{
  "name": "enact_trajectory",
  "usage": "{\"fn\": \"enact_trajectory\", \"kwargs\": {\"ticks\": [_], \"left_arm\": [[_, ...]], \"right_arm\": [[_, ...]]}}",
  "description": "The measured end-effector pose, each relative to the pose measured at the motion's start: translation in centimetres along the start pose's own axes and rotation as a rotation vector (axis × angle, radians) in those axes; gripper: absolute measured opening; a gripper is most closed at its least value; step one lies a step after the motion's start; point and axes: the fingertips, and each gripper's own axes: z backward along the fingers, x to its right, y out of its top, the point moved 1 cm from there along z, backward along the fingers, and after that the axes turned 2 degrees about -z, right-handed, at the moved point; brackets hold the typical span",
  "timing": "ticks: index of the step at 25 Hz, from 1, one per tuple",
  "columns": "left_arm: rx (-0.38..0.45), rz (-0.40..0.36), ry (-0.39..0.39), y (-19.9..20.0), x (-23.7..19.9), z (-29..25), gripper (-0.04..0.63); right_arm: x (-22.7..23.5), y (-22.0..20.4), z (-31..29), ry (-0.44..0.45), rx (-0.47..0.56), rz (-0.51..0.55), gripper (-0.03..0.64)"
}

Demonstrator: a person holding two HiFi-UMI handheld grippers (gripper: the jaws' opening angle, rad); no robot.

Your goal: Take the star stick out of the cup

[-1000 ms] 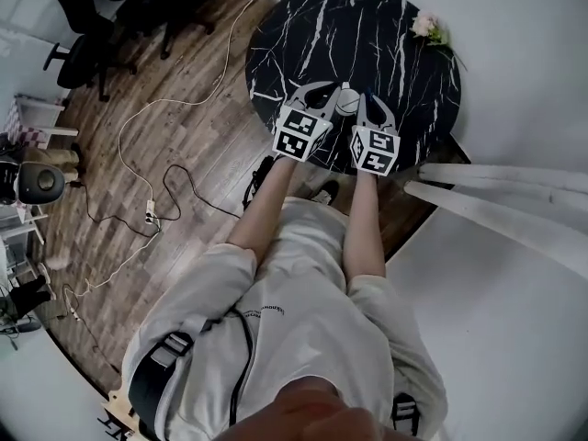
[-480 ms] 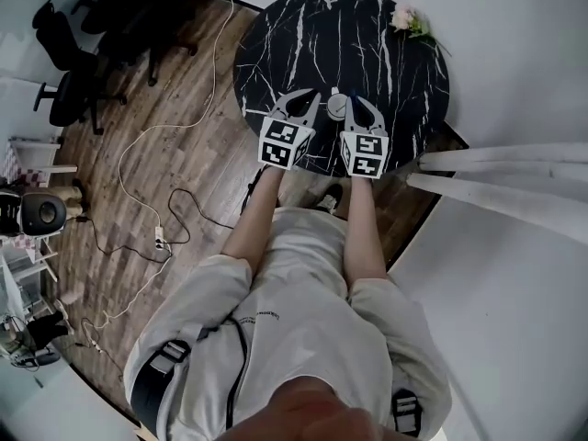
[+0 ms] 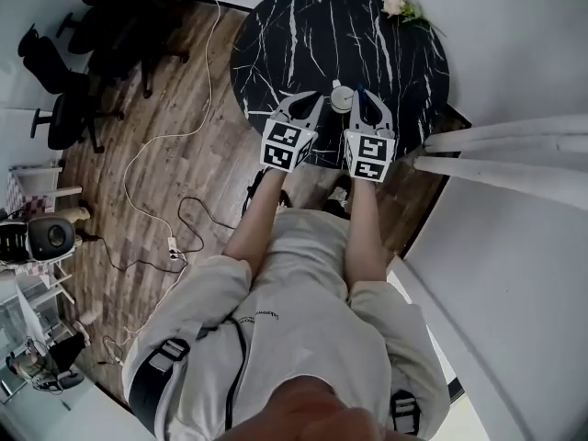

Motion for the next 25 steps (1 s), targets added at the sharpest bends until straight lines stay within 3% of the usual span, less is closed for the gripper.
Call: {"fn": "enact_trajectory", "kwargs": {"ticks": [12,18,25], "left_arm": [[0.02,0.008,-0.1,-0.6,1.2,0.8,0.025],[0.017,0.022,-0.123,-1.3,1.0,1.5,0.025],[0.018,0.015,-0.137,-1.8,1.2,2.4,0.025]], "right_arm": [[2.3,1.1,4.3,-0.15,0.105,-0.166,0.043],[2.7,1.9,6.5,-0.24,0.142,-0.146,0.043],[1.6,-0.4,7.3,-0.266,0.085,-0.15,0.043]]}}
